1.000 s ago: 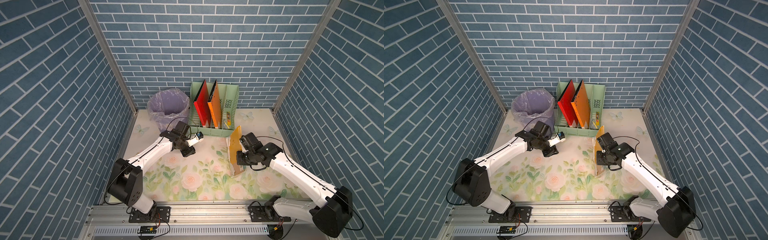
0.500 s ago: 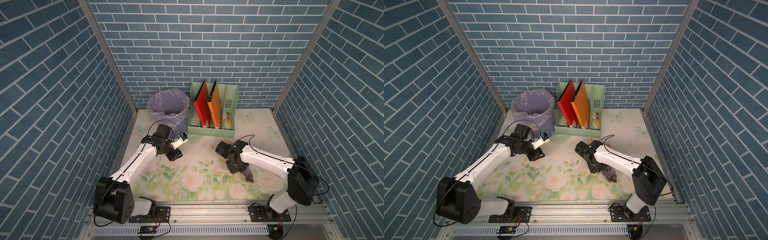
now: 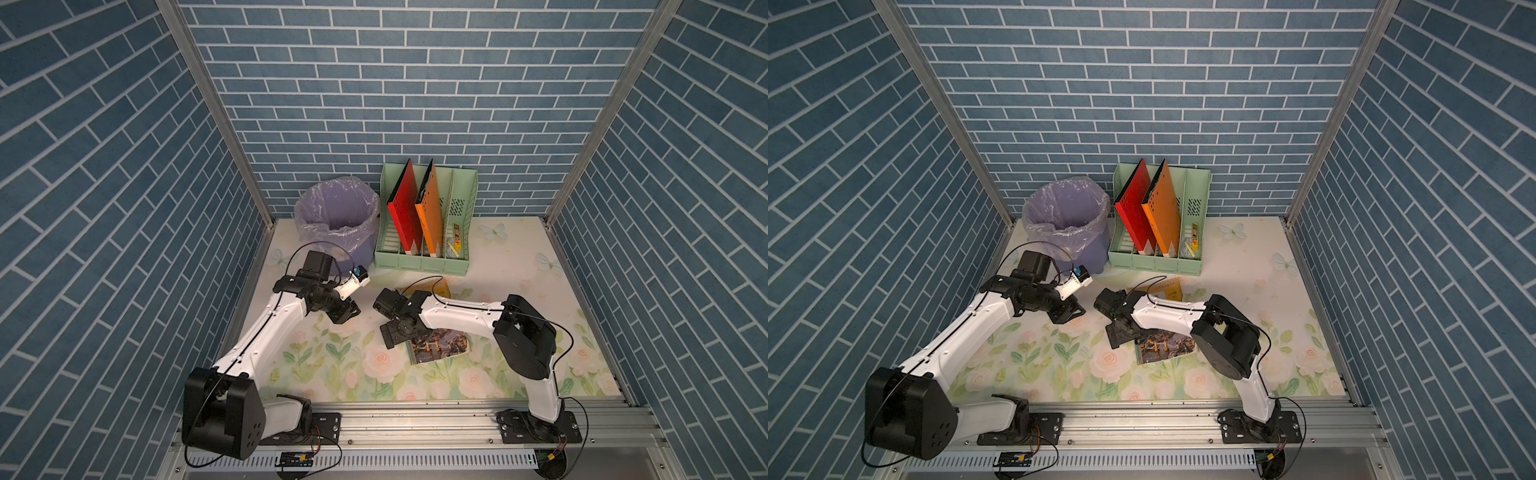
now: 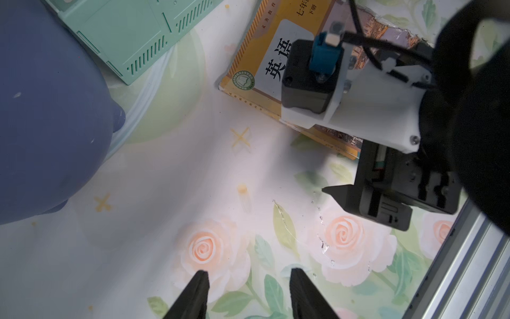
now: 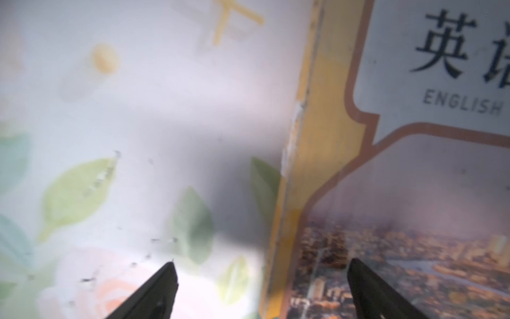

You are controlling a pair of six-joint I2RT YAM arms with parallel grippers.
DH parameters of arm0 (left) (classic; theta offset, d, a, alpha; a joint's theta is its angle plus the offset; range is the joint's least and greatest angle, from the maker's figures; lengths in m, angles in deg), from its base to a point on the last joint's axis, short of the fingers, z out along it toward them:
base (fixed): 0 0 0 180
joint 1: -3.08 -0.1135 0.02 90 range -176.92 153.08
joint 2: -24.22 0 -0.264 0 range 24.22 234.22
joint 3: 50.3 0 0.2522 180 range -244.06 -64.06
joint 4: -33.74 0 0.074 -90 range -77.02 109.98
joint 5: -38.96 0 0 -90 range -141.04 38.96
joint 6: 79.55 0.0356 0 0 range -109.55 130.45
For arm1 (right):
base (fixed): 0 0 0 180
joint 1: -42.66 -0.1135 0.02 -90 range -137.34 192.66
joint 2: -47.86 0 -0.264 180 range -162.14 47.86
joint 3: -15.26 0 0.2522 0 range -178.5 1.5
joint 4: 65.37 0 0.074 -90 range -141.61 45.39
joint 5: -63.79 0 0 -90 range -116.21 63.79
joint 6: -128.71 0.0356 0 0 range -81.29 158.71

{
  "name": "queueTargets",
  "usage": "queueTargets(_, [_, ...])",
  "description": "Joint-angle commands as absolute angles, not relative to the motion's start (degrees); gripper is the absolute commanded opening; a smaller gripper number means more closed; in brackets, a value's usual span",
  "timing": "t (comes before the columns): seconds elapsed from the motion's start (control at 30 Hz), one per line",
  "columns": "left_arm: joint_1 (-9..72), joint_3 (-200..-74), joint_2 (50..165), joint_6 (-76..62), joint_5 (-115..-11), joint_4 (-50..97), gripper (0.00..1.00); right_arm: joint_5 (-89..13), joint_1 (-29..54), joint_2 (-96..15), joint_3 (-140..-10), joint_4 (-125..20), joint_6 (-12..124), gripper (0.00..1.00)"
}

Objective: Peel off the used sticky note
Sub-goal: Adjust the book at the center of the board, then reset both arms

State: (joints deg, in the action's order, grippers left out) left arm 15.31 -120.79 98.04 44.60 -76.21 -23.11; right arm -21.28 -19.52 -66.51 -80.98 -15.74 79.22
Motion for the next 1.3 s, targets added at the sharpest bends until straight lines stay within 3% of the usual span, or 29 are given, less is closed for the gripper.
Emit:
queueTargets(0.0, [14.53, -120.01, 97.70, 45.42, -76.75, -24.47, 0.53, -26.95, -17.70, -58.65, -78.30, -24.94, 83.90, 0.99])
queueTargets(0.23, [14.42, -118.47, 98.01, 45.38, -76.74, -23.00, 0.53, -28.97, -2.06, -42.43, -59.62, -28.23, 81.89, 0.95])
queueTargets(0.43, [14.12, -116.90, 97.90, 45.06, -75.85, -21.06, 0.55, -30.31, 6.67, -37.05, -48.00, -30.19, 78.61, 0.96])
queueTargets(0.63, [12.88, -115.13, 97.46, 43.83, -75.87, -18.47, 0.64, -35.75, 5.97, -37.69, -41.04, -35.61, 79.16, 0.89])
queueTargets(0.83, [10.96, -113.29, 96.59, 42.59, -76.10, -16.02, 0.72, -34.09, 0.29, -35.11, -39.46, -33.93, 79.44, 0.79])
queueTargets(0.97, [9.67, -110.23, 94.61, 39.96, -75.90, -10.54, 0.85, -33.05, -2.56, -33.37, -39.51, -31.21, 79.71, 0.77])
queueTargets(1.07, [8.34, -107.66, 93.53, 36.05, -75.19, -4.27, 0.98, -28.72, -1.55, -30.65, -41.39, -25.91, 77.78, 0.82])
queueTargets(1.17, [6.51, -104.42, 92.99, 32.01, -74.53, 2.87, 1.00, -26.59, 3.92, -27.29, -43.90, -23.58, 74.34, 0.97])
queueTargets(1.27, [3.90, -99.68, 91.88, 27.24, -74.59, 13.55, 1.00, -22.42, 10.55, -24.24, -45.25, -24.86, 69.85, 1.00])
